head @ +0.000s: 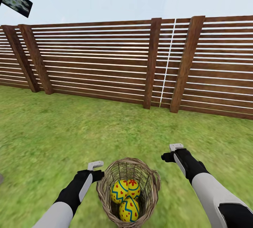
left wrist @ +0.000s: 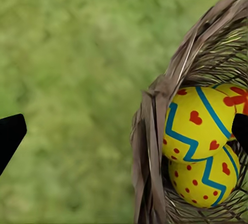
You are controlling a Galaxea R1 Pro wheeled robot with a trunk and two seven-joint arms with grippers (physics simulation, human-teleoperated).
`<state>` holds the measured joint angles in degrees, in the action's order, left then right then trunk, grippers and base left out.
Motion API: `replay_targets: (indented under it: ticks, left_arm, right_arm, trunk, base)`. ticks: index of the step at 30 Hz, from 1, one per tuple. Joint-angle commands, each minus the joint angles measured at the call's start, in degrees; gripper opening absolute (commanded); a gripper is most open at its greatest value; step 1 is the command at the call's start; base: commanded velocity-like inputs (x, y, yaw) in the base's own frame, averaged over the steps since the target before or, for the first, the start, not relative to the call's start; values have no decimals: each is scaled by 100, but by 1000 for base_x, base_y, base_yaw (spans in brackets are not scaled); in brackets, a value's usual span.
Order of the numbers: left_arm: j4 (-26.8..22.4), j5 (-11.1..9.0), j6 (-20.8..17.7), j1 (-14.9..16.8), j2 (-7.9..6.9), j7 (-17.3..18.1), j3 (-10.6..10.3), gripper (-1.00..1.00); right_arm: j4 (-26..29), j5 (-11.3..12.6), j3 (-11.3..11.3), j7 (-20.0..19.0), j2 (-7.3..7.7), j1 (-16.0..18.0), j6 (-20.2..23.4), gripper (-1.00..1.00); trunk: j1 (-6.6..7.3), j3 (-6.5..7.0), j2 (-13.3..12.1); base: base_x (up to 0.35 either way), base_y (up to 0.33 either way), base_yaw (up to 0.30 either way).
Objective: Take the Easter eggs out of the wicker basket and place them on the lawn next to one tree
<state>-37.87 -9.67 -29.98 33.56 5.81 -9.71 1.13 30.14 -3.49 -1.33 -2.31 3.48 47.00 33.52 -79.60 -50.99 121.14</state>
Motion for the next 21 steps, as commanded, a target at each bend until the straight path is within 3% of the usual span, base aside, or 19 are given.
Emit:
replay_targets:
  ticks: [1,4,9,21]
  left_arm:
    - [-11,-61,-27,2,9,-32,9,100]
    - [-10,-80,-32,2,37,-2,3,100]
    - [-10,-288,-34,2,58,12,-6,100]
    - [-10,-316,-31,2,52,13,-7,100]
  right_arm:
    - [10,-38,-11,-24,4,2,32,100]
    - [16,-36,-15,-24,10,2,32,100]
    - [50,-5,-8,-32,16,2,40,100]
    - [54,7,18,-42,13,2,39,100]
  trunk:
    - [-22,-24,44]
    - [-88,-78,164]
    - [-197,-168,365]
    - [-461,-383,846]
  base:
    - [0,0,0]
    - [0,0,0]
    - [0,0,0]
    - [0,0,0]
